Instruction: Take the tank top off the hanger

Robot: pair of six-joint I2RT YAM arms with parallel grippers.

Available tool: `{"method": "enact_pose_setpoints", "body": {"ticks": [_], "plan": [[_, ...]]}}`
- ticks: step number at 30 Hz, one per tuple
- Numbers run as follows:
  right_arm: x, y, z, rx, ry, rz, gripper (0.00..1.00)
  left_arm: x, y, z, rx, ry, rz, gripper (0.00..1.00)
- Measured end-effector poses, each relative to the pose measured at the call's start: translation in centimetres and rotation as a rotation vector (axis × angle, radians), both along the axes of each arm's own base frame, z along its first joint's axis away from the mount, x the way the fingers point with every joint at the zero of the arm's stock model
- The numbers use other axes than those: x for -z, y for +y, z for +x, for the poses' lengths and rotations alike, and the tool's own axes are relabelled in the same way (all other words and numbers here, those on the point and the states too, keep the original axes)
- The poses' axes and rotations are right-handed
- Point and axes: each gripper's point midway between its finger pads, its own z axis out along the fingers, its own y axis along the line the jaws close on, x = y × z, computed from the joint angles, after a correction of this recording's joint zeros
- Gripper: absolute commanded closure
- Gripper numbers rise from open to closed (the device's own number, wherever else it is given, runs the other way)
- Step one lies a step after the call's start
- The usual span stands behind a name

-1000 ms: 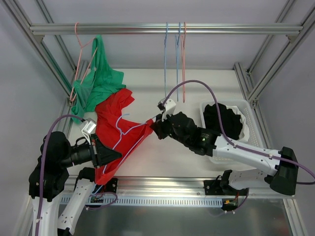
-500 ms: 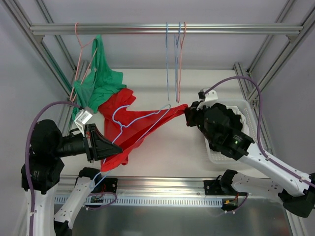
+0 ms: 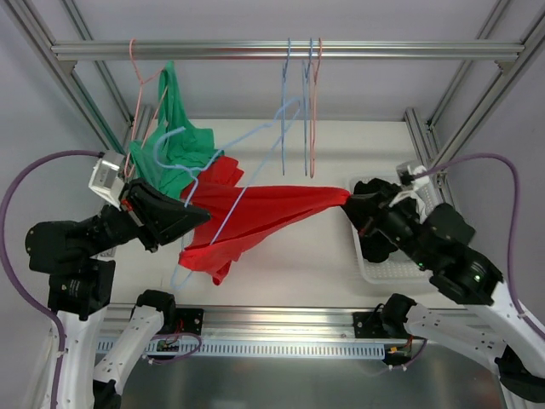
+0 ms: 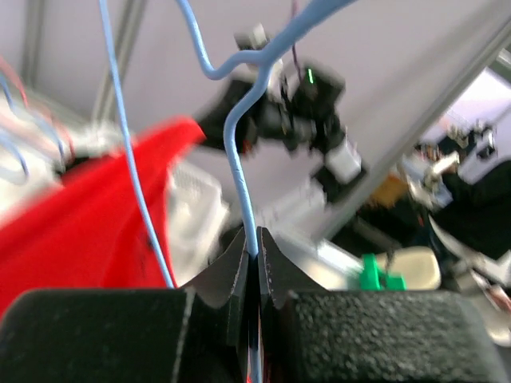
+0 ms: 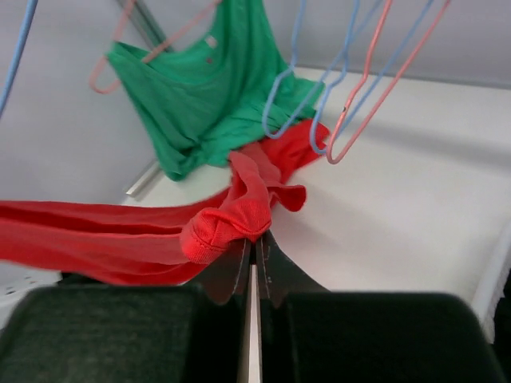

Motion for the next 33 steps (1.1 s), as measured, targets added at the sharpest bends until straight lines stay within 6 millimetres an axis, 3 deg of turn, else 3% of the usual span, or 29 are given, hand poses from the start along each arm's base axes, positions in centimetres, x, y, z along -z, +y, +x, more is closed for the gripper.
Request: {"method": "enact_pose_setpoints", "body": {"ticks": [5,9,12,15,19,23,26,27,28,29,31,33], "plan": [[-4.6,-2.5,-5.2,-0.147,-0.073,0.135,1.00,-5.6,0.7,1.8,-0.108,-0.203,-0.193,1.00],[-8.8,-3.0,-9.0,-0.304,-0.121,0.186,1.00,-8.8,0.3,3.3,-0.118,-0.327,-0.309,1.00],[-10.6,-2.5,-11.1,-0.416,-0.135,0.191,1.00,-9.7,-1.9,4.9,-0.084,-0.363,-0.354,1.00],[-10.3,-1.0,-11.8,-0.501,-0.109,0.164,1.00,-9.1,-4.5,7.3,-0.086,-0.369,-0.337,1.00],[-6.1,1.5,-10.3,-0.521,0.002,0.078,1.00,-6.5,-5.2,11.4,-0.231,-0.331,-0.277,1.00],[2.5,3.5,-8.5,-0.490,0.188,-0.054,1.00,-3.4,-3.2,12.6,-0.389,-0.303,-0.232,1.00],[9.1,3.9,-7.4,-0.432,0.324,-0.139,0.60,-1.3,-1.0,12.4,-0.493,-0.269,-0.194,1.00],[11.5,3.8,-7.3,-0.415,0.372,-0.169,0.26,-0.7,-0.5,12.4,-0.515,-0.256,-0.179,1.00],[13.6,3.7,-7.3,-0.399,0.414,-0.190,0.10,0.0,0.1,12.2,-0.537,-0.245,-0.166,1.00],[15.5,3.5,-7.3,-0.389,0.447,-0.217,0.01,0.9,0.6,11.9,-0.553,-0.232,-0.151,1.00],[17.9,3.0,-7.4,-0.364,0.494,-0.247,0.00,2.9,1.4,11.4,-0.575,-0.197,-0.119,1.00],[18.4,2.7,-7.3,-0.340,0.497,-0.251,0.00,5.6,2.0,11.1,-0.595,-0.150,-0.076,1.00]]}}
